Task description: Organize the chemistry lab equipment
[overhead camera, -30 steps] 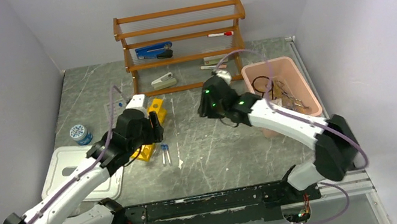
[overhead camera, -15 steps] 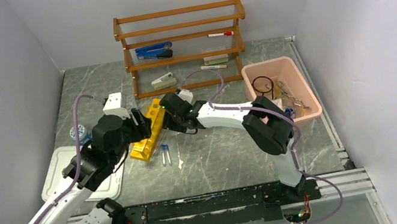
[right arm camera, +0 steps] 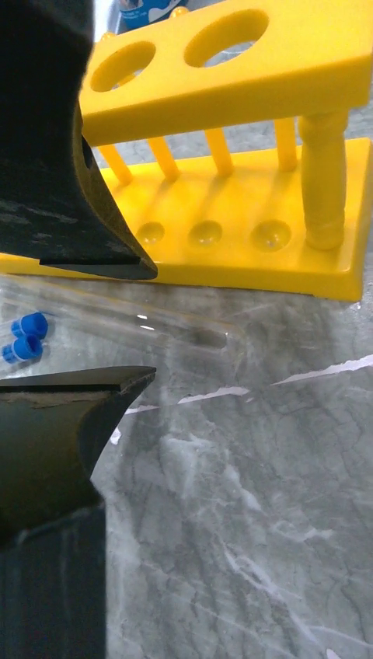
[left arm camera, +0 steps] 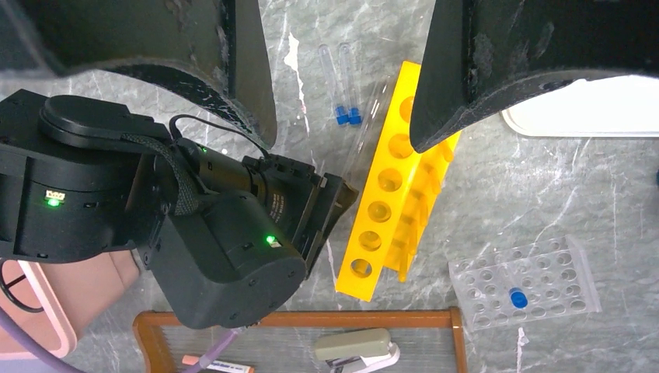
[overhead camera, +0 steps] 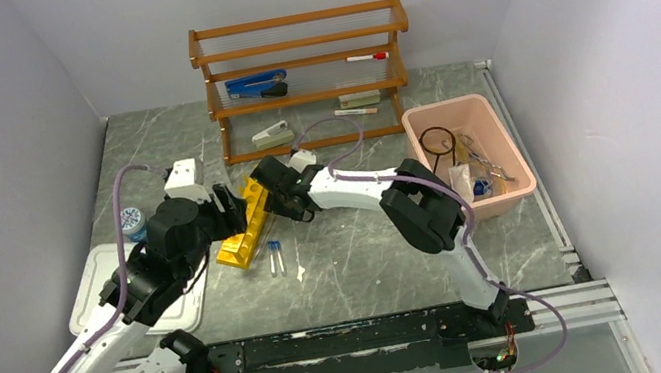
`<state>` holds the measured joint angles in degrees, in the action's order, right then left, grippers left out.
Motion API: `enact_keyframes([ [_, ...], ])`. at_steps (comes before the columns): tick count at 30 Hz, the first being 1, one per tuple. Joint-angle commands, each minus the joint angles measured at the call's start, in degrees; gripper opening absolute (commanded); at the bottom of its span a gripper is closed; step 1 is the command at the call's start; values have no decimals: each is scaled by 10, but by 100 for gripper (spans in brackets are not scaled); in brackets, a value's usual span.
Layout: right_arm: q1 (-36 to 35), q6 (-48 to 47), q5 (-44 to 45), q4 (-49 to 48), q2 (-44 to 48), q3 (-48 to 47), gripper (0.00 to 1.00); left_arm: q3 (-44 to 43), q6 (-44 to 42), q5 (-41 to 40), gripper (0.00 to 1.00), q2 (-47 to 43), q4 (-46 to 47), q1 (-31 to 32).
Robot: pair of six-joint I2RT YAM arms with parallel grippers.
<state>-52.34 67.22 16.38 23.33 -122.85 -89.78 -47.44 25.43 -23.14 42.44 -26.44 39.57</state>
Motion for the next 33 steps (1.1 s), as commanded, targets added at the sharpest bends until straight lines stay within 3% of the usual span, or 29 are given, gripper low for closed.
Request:
enact_keyframes([
  [1, -5, 20, 43, 36, -20, -34, 48, 9, -8, -5, 68, -2, -2, -2],
  [8, -4, 50, 67, 75, -44, -57, 43, 12, -7, -3, 68, -3, -3, -2],
  [21, 8, 108, 75, 88, -57, -58, 22, 11, -6, 3, 68, -3, -6, -2],
  [26, 26, 114, 63, 58, -29, -28, 16, 10, -3, 15, 68, 4, -8, -2],
  [33, 65, 71, -29, -23, 32, 38, 13, 20, 10, 47, 73, 19, -3, -2],
])
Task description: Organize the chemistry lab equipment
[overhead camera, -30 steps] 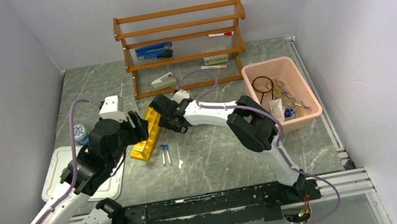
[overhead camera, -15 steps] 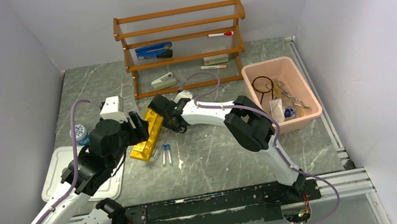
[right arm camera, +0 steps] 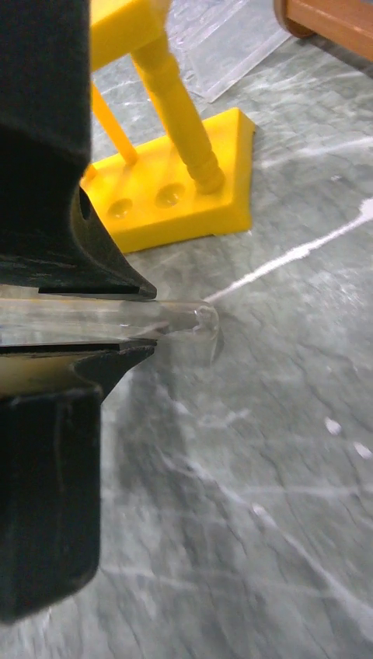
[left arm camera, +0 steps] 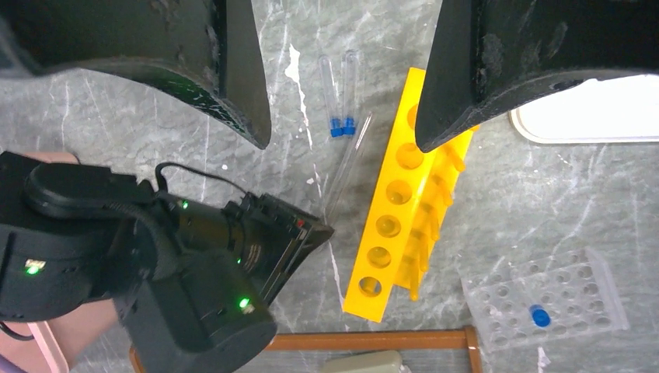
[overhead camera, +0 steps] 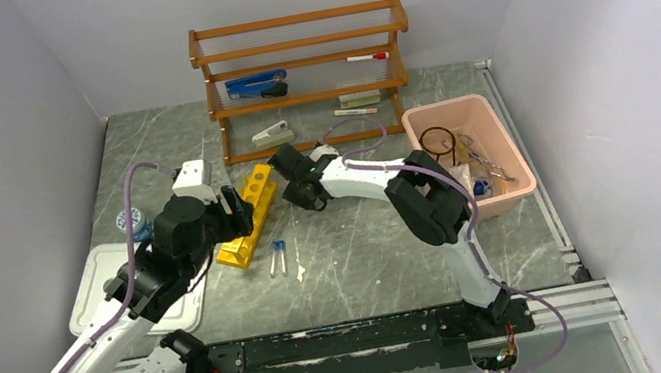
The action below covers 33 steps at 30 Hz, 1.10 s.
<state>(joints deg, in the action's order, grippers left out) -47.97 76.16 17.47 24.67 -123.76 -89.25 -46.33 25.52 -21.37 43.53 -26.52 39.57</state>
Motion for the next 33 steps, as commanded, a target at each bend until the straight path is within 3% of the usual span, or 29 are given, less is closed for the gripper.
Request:
enact_keyframes([
  [1, 26, -22, -47, -43, 52, 46, 13, 10, 12, 36, 74, 13, 0, -2],
  [7, 59, -29, -102, -93, 122, 142, 13, 22, 24, 101, 81, 53, 21, -2],
  [13, 75, -45, -139, -100, 179, 180, 13, 42, 13, 218, 89, 111, 80, -2],
  [17, 79, -54, -168, -110, 219, 214, 13, 42, 22, 258, 88, 162, 99, -2],
  [28, 90, -12, -238, -166, 287, 307, 14, 28, 12, 374, 60, 253, 151, -2],
  [33, 93, -6, -255, -178, 298, 323, 14, 28, 10, 385, 56, 275, 163, -2],
])
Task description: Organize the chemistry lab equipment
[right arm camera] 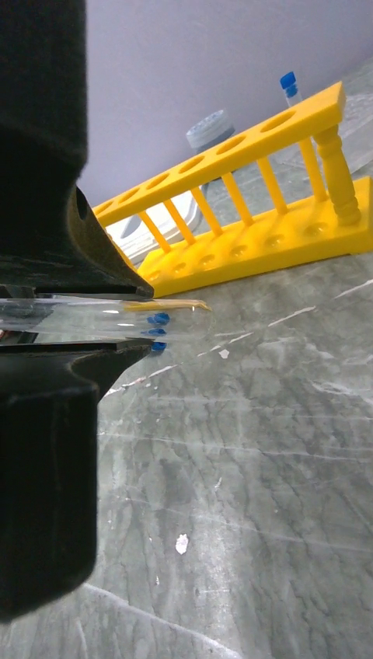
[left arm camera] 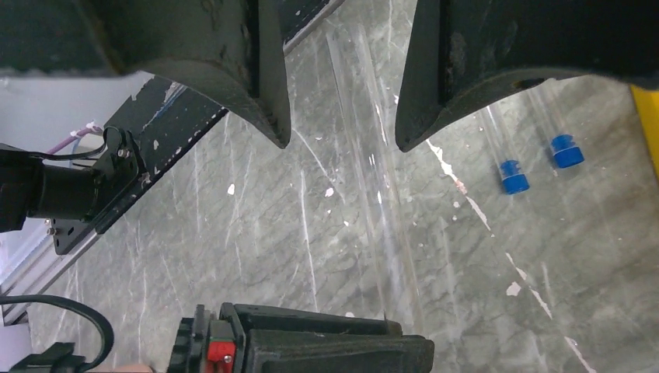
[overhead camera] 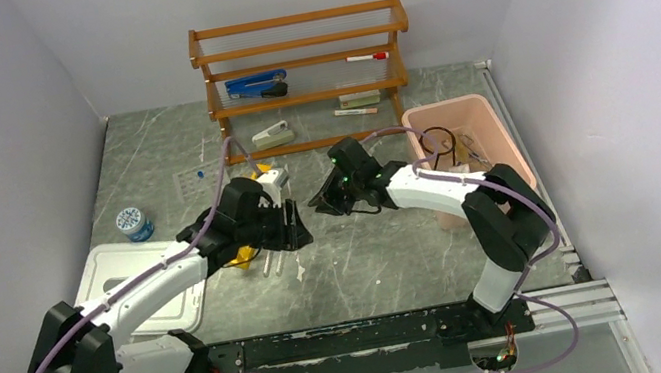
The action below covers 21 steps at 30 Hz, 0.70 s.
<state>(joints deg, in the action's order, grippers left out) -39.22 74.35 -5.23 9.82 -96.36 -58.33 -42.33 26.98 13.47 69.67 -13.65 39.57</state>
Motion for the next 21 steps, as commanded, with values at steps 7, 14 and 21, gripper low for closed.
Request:
enact_keyframes([
  [7, 6, 7, -43, -37, 31, 25, 14, -23, -10, 33, 41, 35, 33, -2],
  [14, 6, -32, -65, -74, 31, 38, 27, -35, -54, 23, 16, 43, 19, -2],
  [21, 14, -64, -98, -73, 28, 26, 50, -57, -98, 18, 5, 32, 3, -2],
])
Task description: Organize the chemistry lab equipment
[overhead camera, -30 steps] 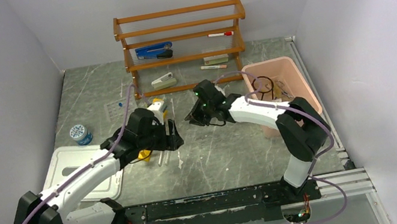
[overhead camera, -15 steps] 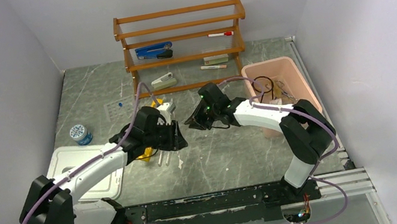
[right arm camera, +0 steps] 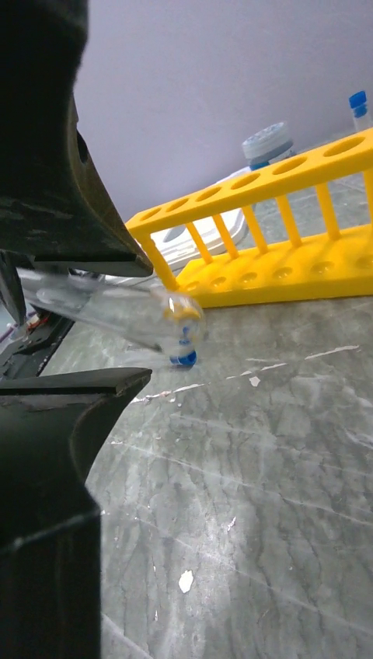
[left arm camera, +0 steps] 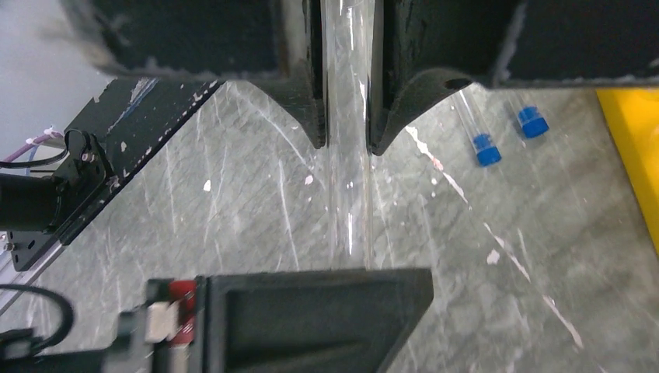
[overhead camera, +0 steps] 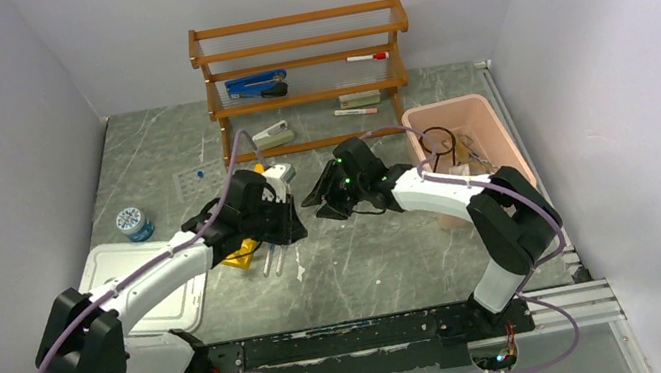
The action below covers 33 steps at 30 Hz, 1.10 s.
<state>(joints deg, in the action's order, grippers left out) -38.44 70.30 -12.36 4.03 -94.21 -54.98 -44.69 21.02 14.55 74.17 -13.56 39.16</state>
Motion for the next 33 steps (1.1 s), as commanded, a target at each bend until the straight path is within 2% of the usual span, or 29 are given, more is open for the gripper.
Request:
enact_keyframes([
  [1, 7, -20, -30, -15, 6, -7, 49, -36, -40, 5, 5, -13, -1, 2],
  [6, 22, 22, -49, -38, 19, 15, 29, -44, -45, 6, 6, -15, -5, 2],
  [9, 33, 49, -47, -57, 39, 31, 24, -44, -44, 0, 10, -22, -11, 2],
  [10, 36, 55, -48, -57, 46, 34, 21, -44, -42, -1, 16, -25, -11, 2],
  [14, 54, 90, -61, -69, 65, 44, 16, -46, -13, -3, 53, -54, 1, 2],
  [17, 71, 132, -78, -88, 83, 52, 15, -46, 36, -20, 67, -87, 25, 2],
  [21, 83, 190, -88, -115, 107, 54, 15, -31, 117, -68, 72, -130, 80, 2],
  [26, 86, 289, -100, -172, 120, 65, 15, -4, 180, -100, 73, -156, 160, 2],
  [29, 86, 340, -117, -217, 114, 67, 15, -5, 196, -128, 73, -156, 161, 2],
  [33, 86, 364, -133, -247, 112, 61, 15, -15, 208, -165, 74, -164, 141, 2],
])
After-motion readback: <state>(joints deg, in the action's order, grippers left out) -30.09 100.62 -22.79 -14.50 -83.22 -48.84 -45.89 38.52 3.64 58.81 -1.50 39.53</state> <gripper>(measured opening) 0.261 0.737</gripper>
